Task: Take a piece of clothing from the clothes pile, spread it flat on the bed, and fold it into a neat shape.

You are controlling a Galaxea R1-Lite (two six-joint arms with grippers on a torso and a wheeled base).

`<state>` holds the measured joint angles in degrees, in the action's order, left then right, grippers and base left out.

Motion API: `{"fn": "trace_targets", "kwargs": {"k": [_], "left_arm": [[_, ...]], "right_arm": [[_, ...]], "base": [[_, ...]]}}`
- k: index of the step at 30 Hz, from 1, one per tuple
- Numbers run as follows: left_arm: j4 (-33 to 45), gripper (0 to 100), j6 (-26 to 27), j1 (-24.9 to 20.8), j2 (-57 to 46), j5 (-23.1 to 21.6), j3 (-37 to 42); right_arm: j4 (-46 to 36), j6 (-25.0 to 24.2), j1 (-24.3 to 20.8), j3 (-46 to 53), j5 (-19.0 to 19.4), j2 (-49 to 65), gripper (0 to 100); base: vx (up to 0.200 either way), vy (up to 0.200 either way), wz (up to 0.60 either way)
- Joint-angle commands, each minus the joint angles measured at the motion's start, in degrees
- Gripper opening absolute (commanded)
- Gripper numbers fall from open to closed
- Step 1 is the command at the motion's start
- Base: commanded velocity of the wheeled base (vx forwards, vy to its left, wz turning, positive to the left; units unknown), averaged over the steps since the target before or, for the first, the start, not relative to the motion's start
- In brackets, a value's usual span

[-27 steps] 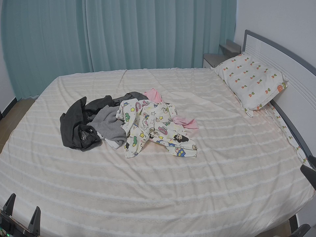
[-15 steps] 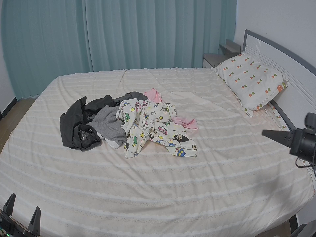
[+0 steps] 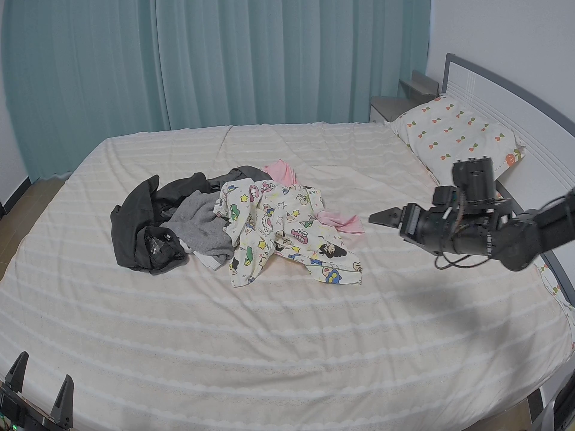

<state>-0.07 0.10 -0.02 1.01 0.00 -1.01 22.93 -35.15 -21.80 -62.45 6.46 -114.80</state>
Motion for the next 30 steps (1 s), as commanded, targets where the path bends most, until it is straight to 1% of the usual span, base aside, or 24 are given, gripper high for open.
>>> {"fn": "trace_targets", "kwargs": {"k": [1, 7, 9, 10, 12, 13, 16, 17, 18, 20, 21, 30], "left_arm": [[0.0, 100, -0.1, 0.0, -0.9, 0.0, 1.0], [0.0, 100, 0.0, 0.0, -0.9, 0.0, 1.0], [0.0, 100, 0.0, 0.0, -0.9, 0.0, 1.0], [0.0, 100, -0.1, 0.0, -0.9, 0.0, 1.0], [0.0, 100, -0.1, 0.0, -0.9, 0.0, 1.0], [0.0, 100, -0.1, 0.0, -0.9, 0.0, 1.0], [0.0, 100, -0.1, 0.0, -0.9, 0.0, 1.0], [0.0, 100, -0.2, 0.0, -0.9, 0.0, 1.0], [0.0, 100, -0.2, 0.0, -0.9, 0.0, 1.0], [0.0, 100, -0.1, 0.0, -0.9, 0.0, 1.0], [0.0, 100, -0.2, 0.0, -0.9, 0.0, 1.0], [0.0, 100, -0.2, 0.0, -0.9, 0.0, 1.0]], "right_arm": [[-3.0, -4.1, -4.1, -23.7, -6.6, -29.5, 100], [-4.8, -4.1, -3.9, -27.1, -7.6, -32.3, 100], [-6.4, -3.9, -2.5, -31.5, -11.3, -35.4, 100], [-7.2, -3.9, -2.2, -32.6, -12.2, -35.9, 100], [-7.4, -3.9, -2.1, -32.8, -12.3, -36.0, 100], [-9.8, -3.9, -1.1, -36.7, -14.6, -37.6, 100], [-10.1, -3.5, -0.7, -39.6, -16.0, -39.4, 100], [-10.4, -3.2, -0.4, -42.0, -17.4, -40.9, 100], [-10.8, -2.7, -0.2, -43.0, -17.9, -41.6, 100], [-10.9, -2.6, -0.2, -43.2, -17.9, -41.6, 100], [-12.8, -1.5, -0.4, -44.2, -18.2, -42.1, 100], [-13.4, -1.0, -2.0, -46.4, -17.7, -43.9, 100]], "base": [[0.000, 0.000, 0.00], [0.000, 0.000, 0.00], [0.000, 0.000, 0.00], [0.000, 0.000, 0.00], [0.000, 0.000, 0.00], [0.000, 0.000, 0.00], [0.000, 0.000, 0.00], [0.000, 0.000, 0.00], [0.000, 0.000, 0.00], [0.000, 0.000, 0.00], [0.000, 0.000, 0.00], [0.000, 0.000, 0.00]]}}
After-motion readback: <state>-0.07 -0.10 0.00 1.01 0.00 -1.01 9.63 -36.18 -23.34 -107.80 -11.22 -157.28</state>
